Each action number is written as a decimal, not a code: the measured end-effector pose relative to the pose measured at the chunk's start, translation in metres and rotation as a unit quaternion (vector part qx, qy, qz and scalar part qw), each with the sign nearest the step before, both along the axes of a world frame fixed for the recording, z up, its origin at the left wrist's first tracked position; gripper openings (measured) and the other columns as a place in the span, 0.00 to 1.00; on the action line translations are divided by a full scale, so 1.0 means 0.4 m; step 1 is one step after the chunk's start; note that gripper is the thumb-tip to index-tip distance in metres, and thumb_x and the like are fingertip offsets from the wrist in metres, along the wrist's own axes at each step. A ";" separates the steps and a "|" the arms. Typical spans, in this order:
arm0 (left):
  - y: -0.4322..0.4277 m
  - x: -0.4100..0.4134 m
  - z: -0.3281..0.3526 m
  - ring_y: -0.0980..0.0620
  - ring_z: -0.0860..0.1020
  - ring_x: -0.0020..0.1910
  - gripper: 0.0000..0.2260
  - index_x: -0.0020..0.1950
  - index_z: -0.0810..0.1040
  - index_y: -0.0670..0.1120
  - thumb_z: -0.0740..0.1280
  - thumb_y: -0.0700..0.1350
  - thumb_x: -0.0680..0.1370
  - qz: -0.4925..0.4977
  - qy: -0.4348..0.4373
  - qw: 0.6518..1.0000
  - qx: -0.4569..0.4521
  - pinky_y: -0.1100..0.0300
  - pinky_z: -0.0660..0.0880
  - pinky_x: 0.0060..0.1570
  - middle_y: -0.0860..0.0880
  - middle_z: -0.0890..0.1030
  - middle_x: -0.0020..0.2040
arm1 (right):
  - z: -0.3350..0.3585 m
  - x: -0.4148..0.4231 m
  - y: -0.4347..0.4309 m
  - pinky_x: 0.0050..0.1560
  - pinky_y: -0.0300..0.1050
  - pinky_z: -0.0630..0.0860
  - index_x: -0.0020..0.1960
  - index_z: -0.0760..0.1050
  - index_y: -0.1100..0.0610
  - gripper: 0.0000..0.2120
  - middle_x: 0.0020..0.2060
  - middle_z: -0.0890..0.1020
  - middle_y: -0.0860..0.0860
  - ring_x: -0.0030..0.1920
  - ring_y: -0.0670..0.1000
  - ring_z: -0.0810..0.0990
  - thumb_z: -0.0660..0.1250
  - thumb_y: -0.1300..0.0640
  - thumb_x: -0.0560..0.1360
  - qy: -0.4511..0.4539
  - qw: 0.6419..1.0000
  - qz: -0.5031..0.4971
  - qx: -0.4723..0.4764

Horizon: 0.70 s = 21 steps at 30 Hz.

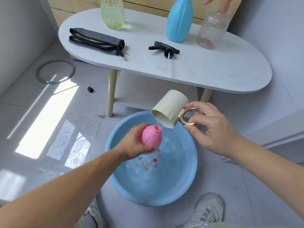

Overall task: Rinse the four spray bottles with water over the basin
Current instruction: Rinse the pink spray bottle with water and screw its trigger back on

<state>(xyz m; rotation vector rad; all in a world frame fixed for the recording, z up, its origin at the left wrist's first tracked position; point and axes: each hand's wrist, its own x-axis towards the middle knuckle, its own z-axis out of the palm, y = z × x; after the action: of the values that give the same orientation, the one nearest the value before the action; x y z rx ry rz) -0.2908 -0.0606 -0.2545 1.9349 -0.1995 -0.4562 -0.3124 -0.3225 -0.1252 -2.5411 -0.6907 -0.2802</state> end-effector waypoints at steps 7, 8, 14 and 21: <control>0.004 0.000 -0.008 0.51 0.78 0.60 0.35 0.64 0.72 0.65 0.79 0.61 0.59 0.005 0.001 1.000 0.007 0.63 0.81 0.48 0.51 0.76 0.63 | -0.006 0.012 0.002 0.60 0.44 0.70 0.39 0.78 0.62 0.11 0.60 0.78 0.62 0.54 0.60 0.76 0.69 0.57 0.78 -0.094 0.990 0.079 -0.075; 0.004 0.000 -0.011 0.51 0.78 0.61 0.35 0.65 0.72 0.65 0.79 0.61 0.59 0.005 0.001 1.000 0.010 0.63 0.80 0.49 0.52 0.76 0.63 | -0.008 0.014 0.004 0.59 0.46 0.71 0.39 0.78 0.63 0.10 0.60 0.78 0.63 0.54 0.61 0.77 0.69 0.58 0.77 -0.102 0.987 0.088 -0.083; 0.008 0.000 -0.014 0.50 0.78 0.60 0.35 0.65 0.73 0.62 0.80 0.60 0.60 0.011 0.006 1.000 0.004 0.63 0.82 0.44 0.51 0.76 0.63 | -0.051 0.010 0.017 0.60 0.43 0.73 0.41 0.81 0.60 0.10 0.60 0.79 0.55 0.58 0.53 0.78 0.68 0.55 0.77 0.006 1.000 -0.015 0.011; 0.026 -0.015 -0.007 0.55 0.77 0.54 0.29 0.60 0.72 0.61 0.82 0.39 0.69 0.019 0.009 1.000 -0.006 0.73 0.78 0.39 0.48 0.75 0.61 | -0.209 0.051 0.048 0.28 0.42 0.60 0.40 0.81 0.60 0.15 0.27 0.69 0.50 0.26 0.47 0.64 0.67 0.51 0.79 0.340 0.896 -0.257 0.126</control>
<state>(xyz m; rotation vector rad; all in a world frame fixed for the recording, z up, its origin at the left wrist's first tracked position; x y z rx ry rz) -0.2970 -0.0501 -0.2574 1.9189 -0.1541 -0.4454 -0.2919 -0.3034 -0.2087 -2.2876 0.2742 0.3291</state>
